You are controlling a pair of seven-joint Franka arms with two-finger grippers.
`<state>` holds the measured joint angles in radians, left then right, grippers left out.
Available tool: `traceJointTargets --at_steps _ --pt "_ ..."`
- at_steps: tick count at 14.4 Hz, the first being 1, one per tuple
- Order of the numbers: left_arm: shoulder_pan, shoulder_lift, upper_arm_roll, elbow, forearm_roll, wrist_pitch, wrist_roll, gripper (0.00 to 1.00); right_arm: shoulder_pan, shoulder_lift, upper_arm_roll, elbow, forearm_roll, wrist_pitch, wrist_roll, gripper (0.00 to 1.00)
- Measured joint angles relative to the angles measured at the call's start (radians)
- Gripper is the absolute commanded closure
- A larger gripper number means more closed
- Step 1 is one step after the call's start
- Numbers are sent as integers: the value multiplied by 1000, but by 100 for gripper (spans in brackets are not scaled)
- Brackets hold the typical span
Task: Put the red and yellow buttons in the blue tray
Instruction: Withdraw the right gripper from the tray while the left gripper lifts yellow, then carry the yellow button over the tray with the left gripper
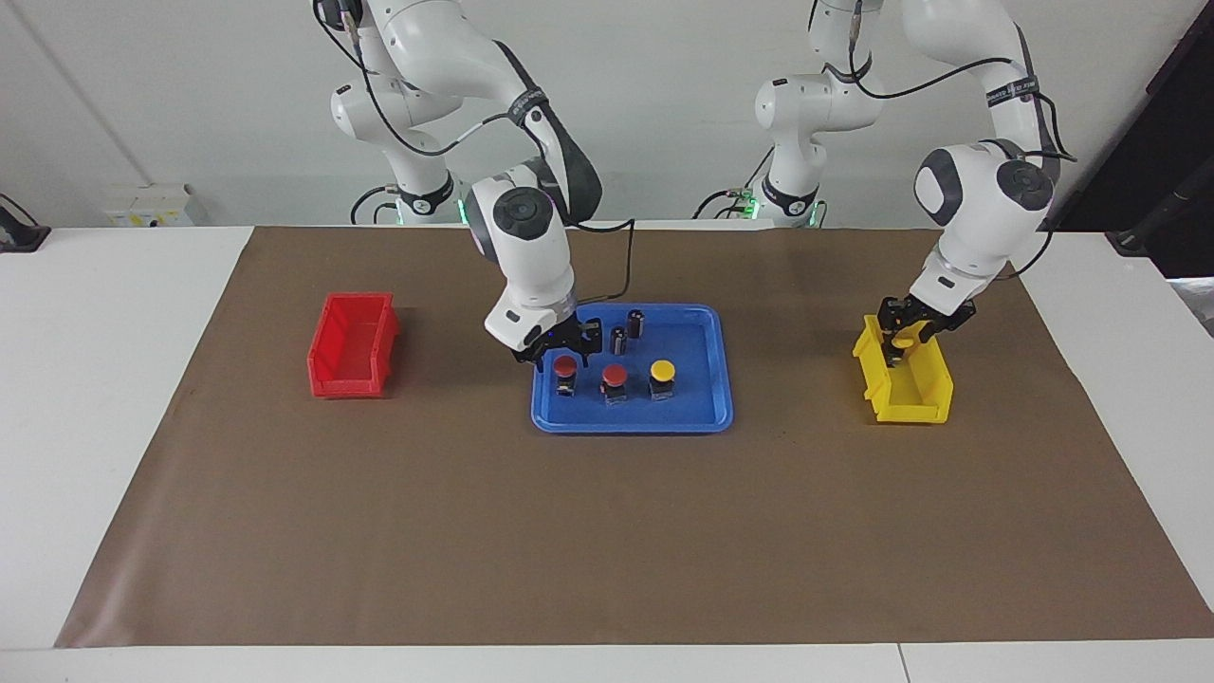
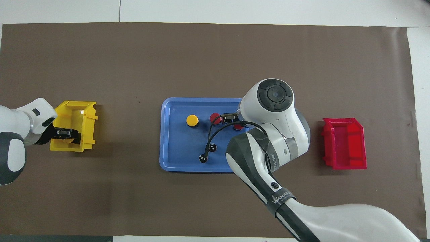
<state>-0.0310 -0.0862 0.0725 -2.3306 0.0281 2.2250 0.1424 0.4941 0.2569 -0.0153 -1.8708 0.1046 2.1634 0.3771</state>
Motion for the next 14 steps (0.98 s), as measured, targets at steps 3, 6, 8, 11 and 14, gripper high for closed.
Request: traceJointTargets --at_steps 3,6,8,11,14 --pt "1 0 1 -10 0 14 0 58 -94 -53 -8 113 -53 -178 -14 0" --pt "9 0 2 -12 0 18 0 94 -225 -103 -12 276 -65 -431 -76 0" --pt "12 0 2 -7 0 20 0 98 -305 -124 -13 373 -70 -584 -116 0" --pt "10 -4 -3 80 0 -70 -1 98 -403 -176 -14 410 -99 -707 -226 0" --pt "-33 -15 -21 238 0 -227 -92 99 -515 -221 -15 404 -108 -758 -361 0"
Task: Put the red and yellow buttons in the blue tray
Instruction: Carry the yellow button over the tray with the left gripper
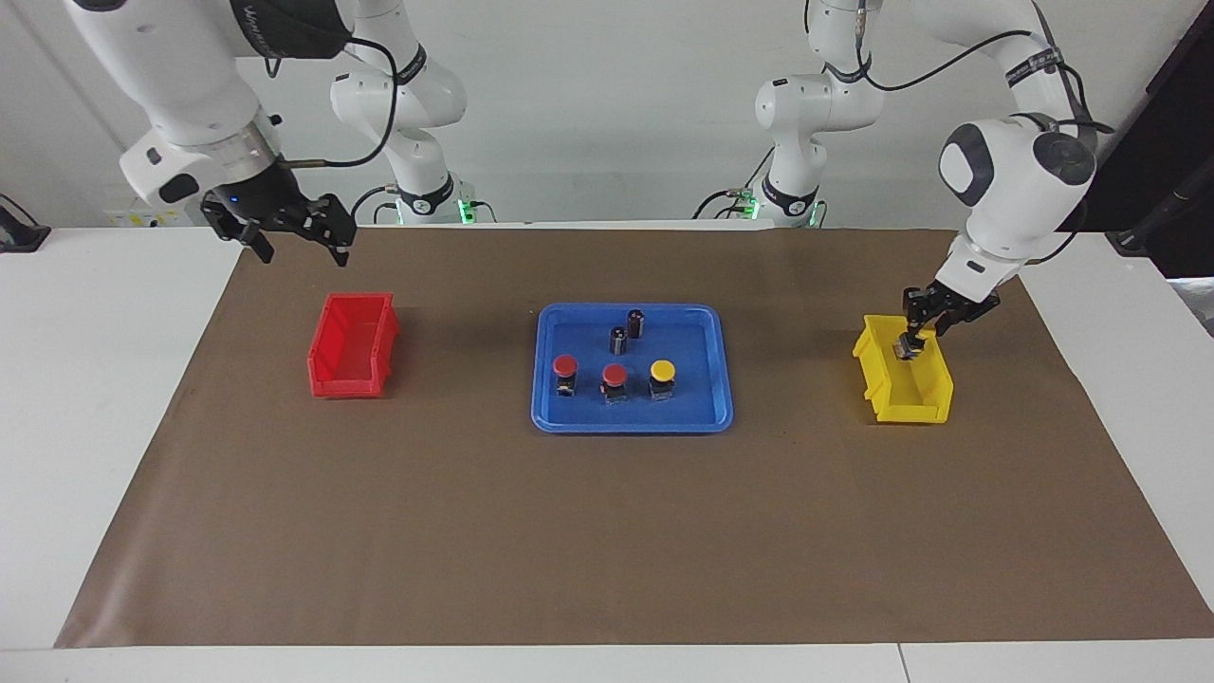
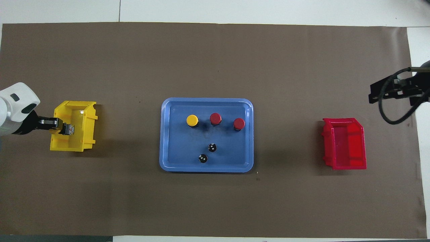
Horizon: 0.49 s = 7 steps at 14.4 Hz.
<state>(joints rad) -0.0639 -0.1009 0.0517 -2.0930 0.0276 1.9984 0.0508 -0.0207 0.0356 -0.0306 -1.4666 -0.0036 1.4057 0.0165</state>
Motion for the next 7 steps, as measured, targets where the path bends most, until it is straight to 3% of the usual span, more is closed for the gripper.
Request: traceJointTargets --at_steps 3,7 --pt "-194 14 -15 33 0 -3 -225 99 -77 -18 -1 -24 0 -5 -99 0" --pt "-445 121 -27 37 -3 94 -464 99 -88 -57 0 -124 -1 -5 -105 0"
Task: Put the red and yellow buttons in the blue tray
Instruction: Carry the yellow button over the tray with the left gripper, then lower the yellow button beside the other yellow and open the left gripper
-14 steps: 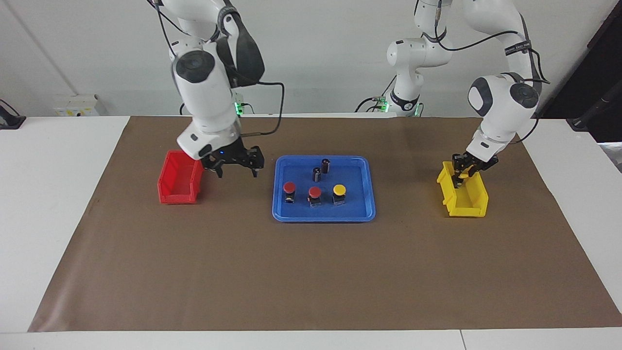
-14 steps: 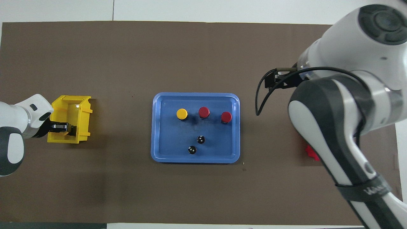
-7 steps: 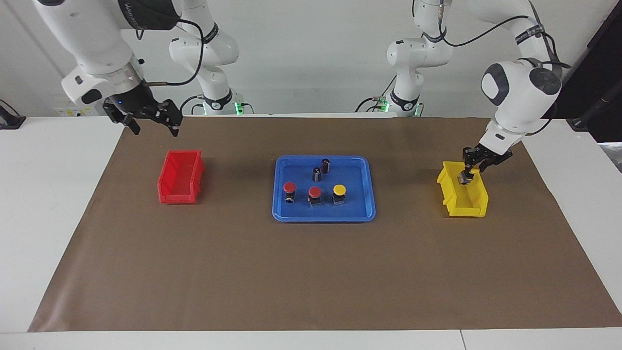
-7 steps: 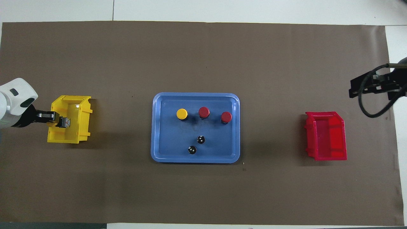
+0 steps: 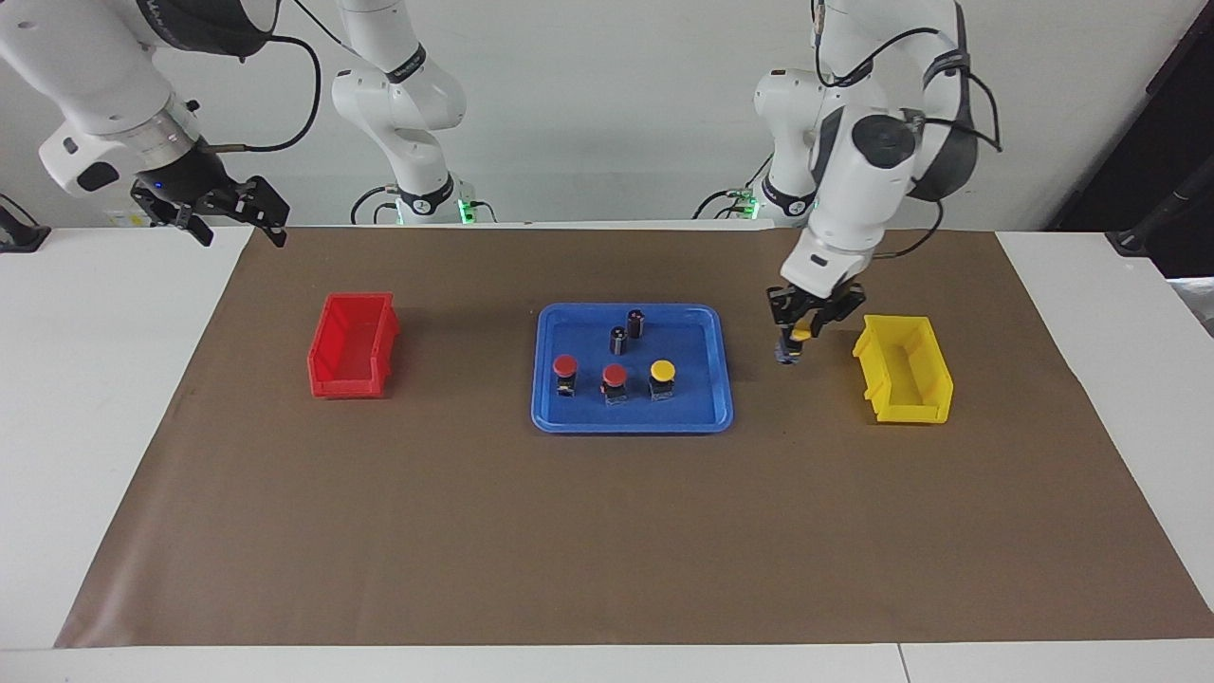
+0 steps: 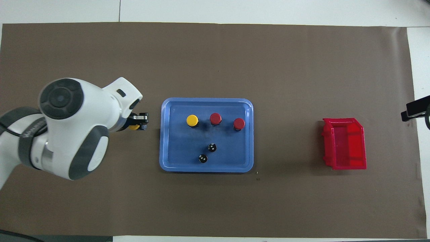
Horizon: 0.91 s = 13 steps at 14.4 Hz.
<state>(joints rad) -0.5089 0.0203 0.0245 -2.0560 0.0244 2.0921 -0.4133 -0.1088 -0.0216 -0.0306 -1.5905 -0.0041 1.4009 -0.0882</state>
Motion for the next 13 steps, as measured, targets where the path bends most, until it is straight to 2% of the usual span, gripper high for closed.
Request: traceJointTargets --at_steps 6,13 --pt "-94 128 2 100 -34 27 -55 99 -2 -39 1 -34 -1 2 0 0" --pt "-102 174 10 105 -34 56 -62 99 -2 -51 9 -30 -1 62 0 0"
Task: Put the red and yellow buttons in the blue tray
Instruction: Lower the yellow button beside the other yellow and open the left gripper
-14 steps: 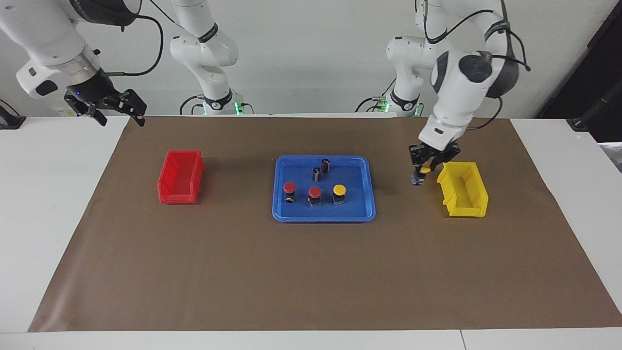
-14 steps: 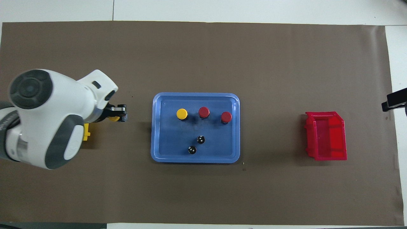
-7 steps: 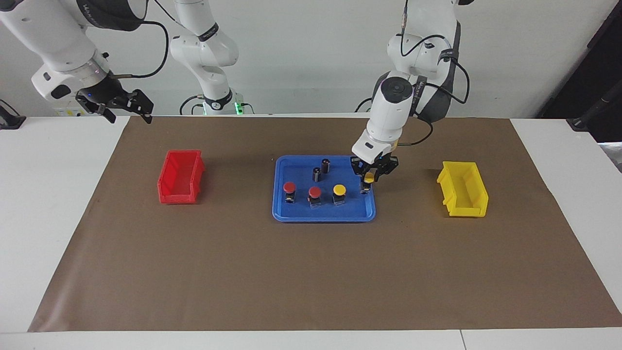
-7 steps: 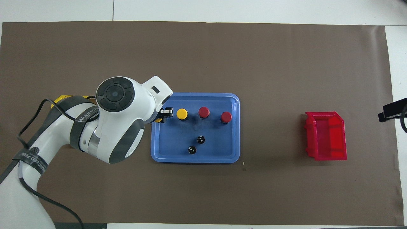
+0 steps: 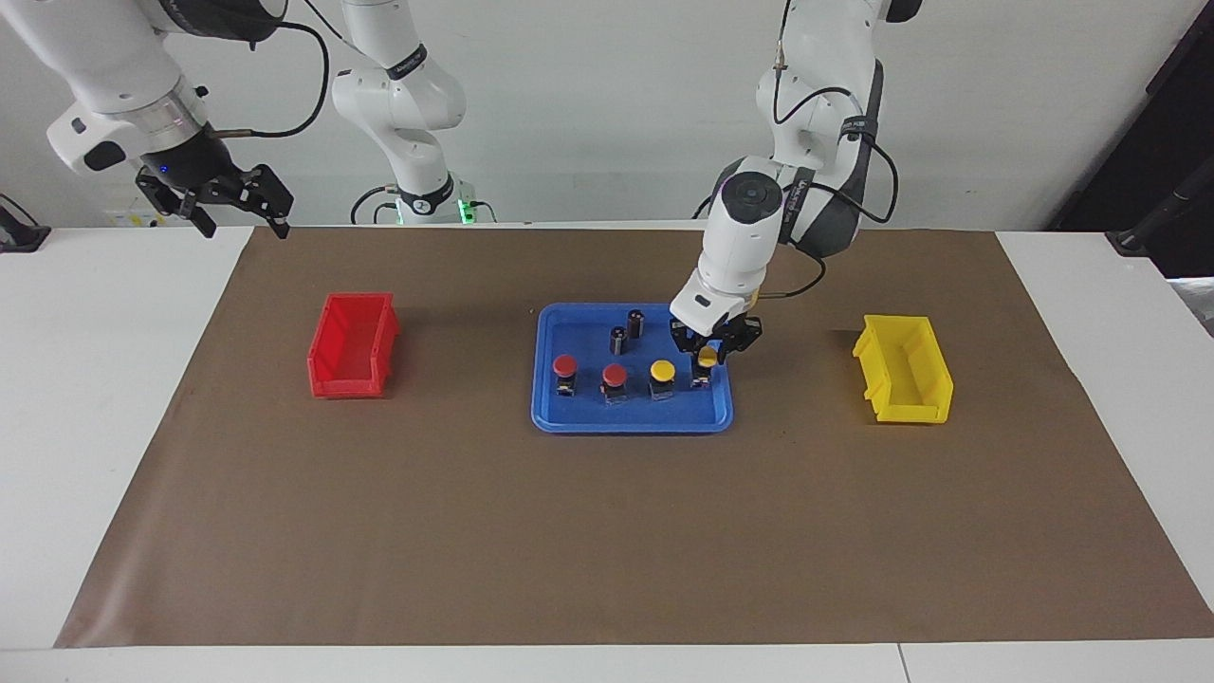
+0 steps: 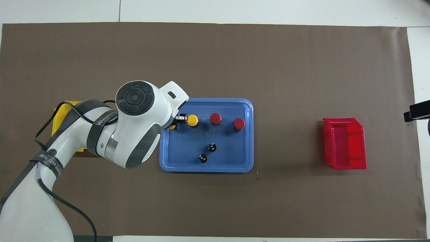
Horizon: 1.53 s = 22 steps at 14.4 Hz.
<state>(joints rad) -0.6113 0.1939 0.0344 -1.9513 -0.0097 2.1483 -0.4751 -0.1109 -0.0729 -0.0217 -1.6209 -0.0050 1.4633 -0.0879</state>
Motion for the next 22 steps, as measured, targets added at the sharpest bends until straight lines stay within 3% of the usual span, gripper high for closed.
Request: traceJointTargets --at_steps 5,6,7,8,10,14,17,22 --pt "1 29 2 0 0 41 0 94 0 1 7 0 0 0 0 0" --pt "2 31 4 0 0 44 0 82 0 1 8 0 0 0 0 0" --pt "2 32 7 0 0 46 0 60 0 1 9 1 0 0 0 0" --pt "3 32 9 0 0 52 0 46 0 1 11 1 0 1 0 0" --pt "3 32 12 0 0 57 0 36 1 1 12 2 0 5 0 0" --pt "3 32 12 0 0 59 -1 26 1 1 12 5 0 9 3 0" --pt "3 30 13 1 0 55 -2 1 1 2 12 5 0 9 3 0" --pt "31 -1 29 17 0 12 17 0 1 2 12 5 0 9 3 0"
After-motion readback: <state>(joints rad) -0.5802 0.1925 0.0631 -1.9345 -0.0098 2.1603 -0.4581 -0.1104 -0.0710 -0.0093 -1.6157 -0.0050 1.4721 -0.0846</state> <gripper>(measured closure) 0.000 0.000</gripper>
